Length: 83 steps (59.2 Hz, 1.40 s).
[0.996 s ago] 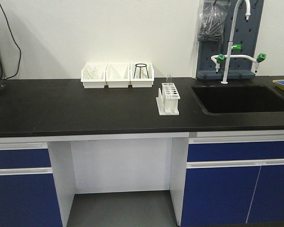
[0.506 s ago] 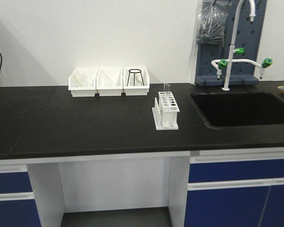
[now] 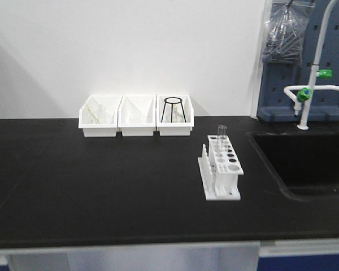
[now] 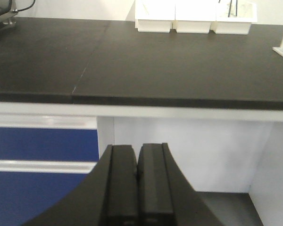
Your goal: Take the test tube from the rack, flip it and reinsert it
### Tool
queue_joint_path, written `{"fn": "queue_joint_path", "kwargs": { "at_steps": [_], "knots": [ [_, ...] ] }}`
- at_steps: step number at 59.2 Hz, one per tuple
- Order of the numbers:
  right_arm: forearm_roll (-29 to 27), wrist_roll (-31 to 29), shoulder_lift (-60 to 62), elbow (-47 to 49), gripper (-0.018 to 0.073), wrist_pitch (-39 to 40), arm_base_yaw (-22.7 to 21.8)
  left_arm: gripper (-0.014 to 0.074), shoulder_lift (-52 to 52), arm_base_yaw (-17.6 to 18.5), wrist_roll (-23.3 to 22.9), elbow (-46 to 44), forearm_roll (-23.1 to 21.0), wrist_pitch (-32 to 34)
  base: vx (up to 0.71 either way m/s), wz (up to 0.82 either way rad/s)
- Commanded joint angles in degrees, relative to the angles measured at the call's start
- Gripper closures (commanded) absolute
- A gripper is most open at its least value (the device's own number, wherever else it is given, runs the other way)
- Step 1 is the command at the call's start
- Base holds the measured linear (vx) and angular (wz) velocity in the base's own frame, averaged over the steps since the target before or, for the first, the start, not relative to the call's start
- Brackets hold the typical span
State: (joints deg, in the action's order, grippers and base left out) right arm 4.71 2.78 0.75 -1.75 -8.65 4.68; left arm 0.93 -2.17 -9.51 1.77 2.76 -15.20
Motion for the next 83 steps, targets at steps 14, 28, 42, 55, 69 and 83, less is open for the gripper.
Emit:
{"fn": "queue_joint_path", "kwargs": {
  "at_steps": [14,28,42,55,69,83],
  "knots": [
    [0.68,-0.03,0.03,-0.03,0.0568,4.94,-0.14,0.0603,0.63,0.2,-0.01,0.12,-0.26,4.88,0.49,0.05],
    [0.68,-0.03,0.03,-0.03,0.0568,4.94,-0.14,0.0603,0.63,0.2,-0.01,0.12,-0.26,4.88,0.46,0.01],
    [0.68,-0.03,0.03,-0.03,0.0568,4.94,-0.14,0.0603,0.63,0.2,-0.01,0.12,-0.26,4.88,0.42,0.01],
    [0.68,-0.03,0.03,-0.03,0.0568,4.94,-0.14,0.0603,0.63,0.2,-0.01,0.12,-0.26,4.88,0.36,0.03],
    [0.68,-0.03,0.03,-0.03,0.0568,4.94,-0.14,0.0603,0.63,0.2,-0.01,0.12,-0.26,4.88,0.24,-0.03],
    [0.68,-0.03,0.03,-0.03,0.0568,4.94,-0.14,0.0603,0.63,0.2,-0.01,0.12,-0.26,4.88,0.08,-0.02]
  ]
}}
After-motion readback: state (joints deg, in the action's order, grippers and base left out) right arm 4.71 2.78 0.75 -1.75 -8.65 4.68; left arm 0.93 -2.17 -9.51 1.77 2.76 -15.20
